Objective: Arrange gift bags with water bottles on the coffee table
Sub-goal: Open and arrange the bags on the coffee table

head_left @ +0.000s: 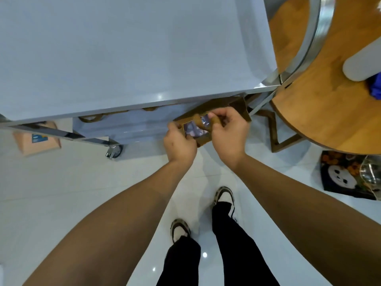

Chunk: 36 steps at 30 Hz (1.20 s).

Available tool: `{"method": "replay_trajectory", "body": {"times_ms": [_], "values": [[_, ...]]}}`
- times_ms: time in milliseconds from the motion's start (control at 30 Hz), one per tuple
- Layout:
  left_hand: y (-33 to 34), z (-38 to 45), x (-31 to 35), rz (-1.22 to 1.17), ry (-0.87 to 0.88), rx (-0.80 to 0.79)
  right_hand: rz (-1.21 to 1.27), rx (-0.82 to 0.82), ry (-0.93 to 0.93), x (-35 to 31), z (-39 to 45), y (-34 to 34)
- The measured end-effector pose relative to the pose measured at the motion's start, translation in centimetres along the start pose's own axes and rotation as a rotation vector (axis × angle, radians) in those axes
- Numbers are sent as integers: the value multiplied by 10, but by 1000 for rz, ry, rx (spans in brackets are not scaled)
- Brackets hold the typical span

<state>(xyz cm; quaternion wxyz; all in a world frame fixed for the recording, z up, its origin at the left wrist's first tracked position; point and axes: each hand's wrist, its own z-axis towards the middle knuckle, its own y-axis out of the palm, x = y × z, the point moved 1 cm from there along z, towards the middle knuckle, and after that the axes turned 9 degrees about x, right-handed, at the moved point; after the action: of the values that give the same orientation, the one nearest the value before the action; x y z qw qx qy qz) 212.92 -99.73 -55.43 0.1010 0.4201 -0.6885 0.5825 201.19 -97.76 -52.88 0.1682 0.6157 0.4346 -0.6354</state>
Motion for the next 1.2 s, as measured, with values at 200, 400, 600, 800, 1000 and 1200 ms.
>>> {"method": "replay_trajectory", "body": {"times_ms": [200,400,600,800,1000,1200], "values": [[-49,-1,24,248,-34,-132,-23,-62,40,-36,-12,-9],[-100,-13,22,457,133,-341,-311,-189,-95,-67,-48,-39],[-152,-53,41,539,476,-477,-453,-95,-105,-119,-116,-80],[-177,-139,109,273,945,-723,-359,260,-22,-167,-168,-150],[-167,-240,157,155,1144,-949,-336,522,38,-195,-207,-249],[-128,-377,184,262,1332,-1034,-316,796,71,-179,-261,-367]]}}
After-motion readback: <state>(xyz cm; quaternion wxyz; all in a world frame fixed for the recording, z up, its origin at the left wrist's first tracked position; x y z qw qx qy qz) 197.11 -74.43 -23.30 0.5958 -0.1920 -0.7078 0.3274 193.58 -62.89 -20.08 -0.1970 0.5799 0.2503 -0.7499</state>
